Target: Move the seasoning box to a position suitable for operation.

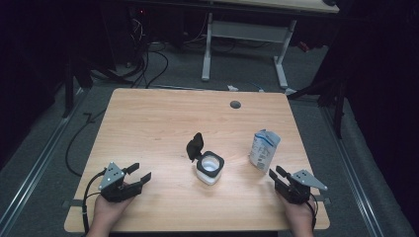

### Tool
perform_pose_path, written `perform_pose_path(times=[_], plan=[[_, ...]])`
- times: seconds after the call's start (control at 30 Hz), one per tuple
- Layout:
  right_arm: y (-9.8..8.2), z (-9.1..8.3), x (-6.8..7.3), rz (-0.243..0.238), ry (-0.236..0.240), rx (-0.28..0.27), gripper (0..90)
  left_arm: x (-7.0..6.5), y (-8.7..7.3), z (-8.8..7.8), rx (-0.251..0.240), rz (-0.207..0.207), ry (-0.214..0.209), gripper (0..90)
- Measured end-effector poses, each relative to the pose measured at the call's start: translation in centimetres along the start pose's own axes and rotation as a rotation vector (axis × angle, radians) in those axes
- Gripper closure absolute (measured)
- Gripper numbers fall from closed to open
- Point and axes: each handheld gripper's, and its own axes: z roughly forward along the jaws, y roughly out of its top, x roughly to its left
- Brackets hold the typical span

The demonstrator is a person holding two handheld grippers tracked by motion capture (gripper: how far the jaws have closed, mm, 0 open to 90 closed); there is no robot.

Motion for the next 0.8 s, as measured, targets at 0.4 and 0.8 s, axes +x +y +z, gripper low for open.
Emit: perform_pose_path(times=[0.4,0.8], plan=[[-0.8,-1.3,1.4,-0.033,0.004,0.018,64.3,-0.2,-0.1,0.3,0.016,0.006,0.004,38.9],[-1.1,-1.0,3.2,-0.035,0.051,0.042,65.2,-0.7,0.0,0.8,0.035,0.018,0.024,38.7]])
